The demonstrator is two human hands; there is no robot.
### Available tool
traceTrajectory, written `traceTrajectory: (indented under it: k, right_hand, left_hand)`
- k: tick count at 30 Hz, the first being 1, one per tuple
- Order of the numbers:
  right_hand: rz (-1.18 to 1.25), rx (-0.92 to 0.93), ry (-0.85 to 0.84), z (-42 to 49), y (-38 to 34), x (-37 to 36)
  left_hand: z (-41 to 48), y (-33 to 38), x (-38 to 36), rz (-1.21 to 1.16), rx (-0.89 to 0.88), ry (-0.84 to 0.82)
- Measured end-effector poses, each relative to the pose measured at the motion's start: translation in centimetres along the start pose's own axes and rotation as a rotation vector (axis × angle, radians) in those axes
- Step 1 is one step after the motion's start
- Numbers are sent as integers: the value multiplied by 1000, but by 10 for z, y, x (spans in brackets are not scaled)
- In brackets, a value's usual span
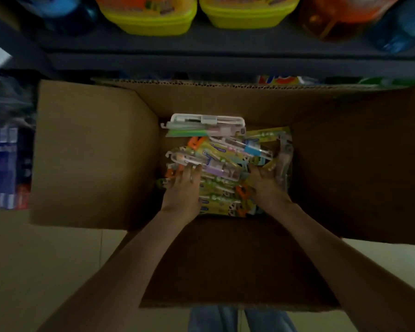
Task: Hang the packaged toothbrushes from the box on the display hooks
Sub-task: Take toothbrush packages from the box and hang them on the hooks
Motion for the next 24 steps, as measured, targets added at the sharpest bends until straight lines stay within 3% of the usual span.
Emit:
traceTrajectory:
  k: [5,10,14,19,24]
  right_hand:
    - [-31,108,-6,50,-28,-38]
    - [-187,57,49,72,-44,-51]
    - [-190,177,164,55,-44,-45]
    - [10,310,336,3,-49,-19]
    - [50,457,476,-28,-57,-11]
  left_hand:
    - [18,-18,-24,-105,47,35]
    - [20,-19,-32,-689,206,197]
    - [22,-12,-29,-1067,379,241]
    - [23,6,-16,-1419,584,319]
    - [27,17,-5,-1718,709,577]
Point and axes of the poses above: each hand's wrist, its own z-axis towards the middle knuckle, its own x-axis out of the back of the hand, y = z × x, the point moved 3 cm from there along z, towards the middle knuckle, and after that the axes turned 12 degrees about -x, right-handed, at the moved point
